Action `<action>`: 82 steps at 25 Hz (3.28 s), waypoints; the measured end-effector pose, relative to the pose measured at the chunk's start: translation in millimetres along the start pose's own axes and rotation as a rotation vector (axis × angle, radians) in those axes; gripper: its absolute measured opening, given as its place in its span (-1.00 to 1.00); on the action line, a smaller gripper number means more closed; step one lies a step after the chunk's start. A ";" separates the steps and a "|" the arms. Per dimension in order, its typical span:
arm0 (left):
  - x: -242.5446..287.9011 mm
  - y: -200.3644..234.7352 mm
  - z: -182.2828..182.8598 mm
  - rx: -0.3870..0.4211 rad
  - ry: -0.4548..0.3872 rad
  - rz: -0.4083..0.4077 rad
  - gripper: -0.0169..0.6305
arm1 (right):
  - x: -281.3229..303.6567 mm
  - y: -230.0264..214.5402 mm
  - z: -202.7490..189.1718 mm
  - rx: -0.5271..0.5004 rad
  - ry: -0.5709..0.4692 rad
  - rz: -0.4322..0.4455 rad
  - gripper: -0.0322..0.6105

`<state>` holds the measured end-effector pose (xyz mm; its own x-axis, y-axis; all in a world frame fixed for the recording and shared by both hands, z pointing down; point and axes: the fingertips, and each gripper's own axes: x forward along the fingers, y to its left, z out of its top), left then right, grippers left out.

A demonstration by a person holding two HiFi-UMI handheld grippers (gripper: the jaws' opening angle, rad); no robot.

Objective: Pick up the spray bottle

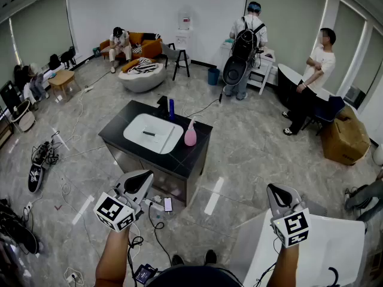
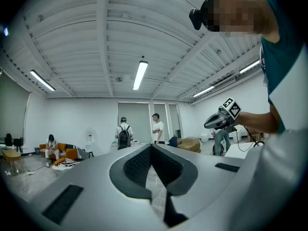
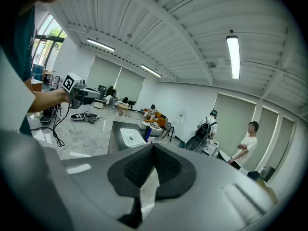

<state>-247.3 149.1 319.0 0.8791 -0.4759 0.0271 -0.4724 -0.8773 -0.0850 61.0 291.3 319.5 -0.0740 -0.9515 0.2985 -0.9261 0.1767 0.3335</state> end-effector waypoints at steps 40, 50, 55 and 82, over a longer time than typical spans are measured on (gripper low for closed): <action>115.4 70.4 -38.3 -0.050 0.057 0.207 -0.93 | 215.2 -72.7 10.6 -0.060 -0.120 0.309 -0.87; 171.0 62.8 -45.5 -0.050 0.093 0.284 -0.93 | 259.0 -126.3 -10.9 -0.051 -0.142 0.389 -0.87; 195.8 59.0 -47.5 -0.045 0.100 0.303 -0.93 | 272.2 -150.3 -27.1 -0.047 -0.137 0.400 -0.87; 335.6 159.5 -60.0 -0.044 0.063 -0.027 -0.93 | 299.8 -210.4 -42.7 0.066 0.003 0.058 -0.87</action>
<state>-31.5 -154.3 374.3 0.8862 -0.4542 0.0916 -0.4525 -0.8909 -0.0394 249.5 -20.3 377.0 -0.1275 -0.9394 0.3183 -0.9425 0.2147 0.2560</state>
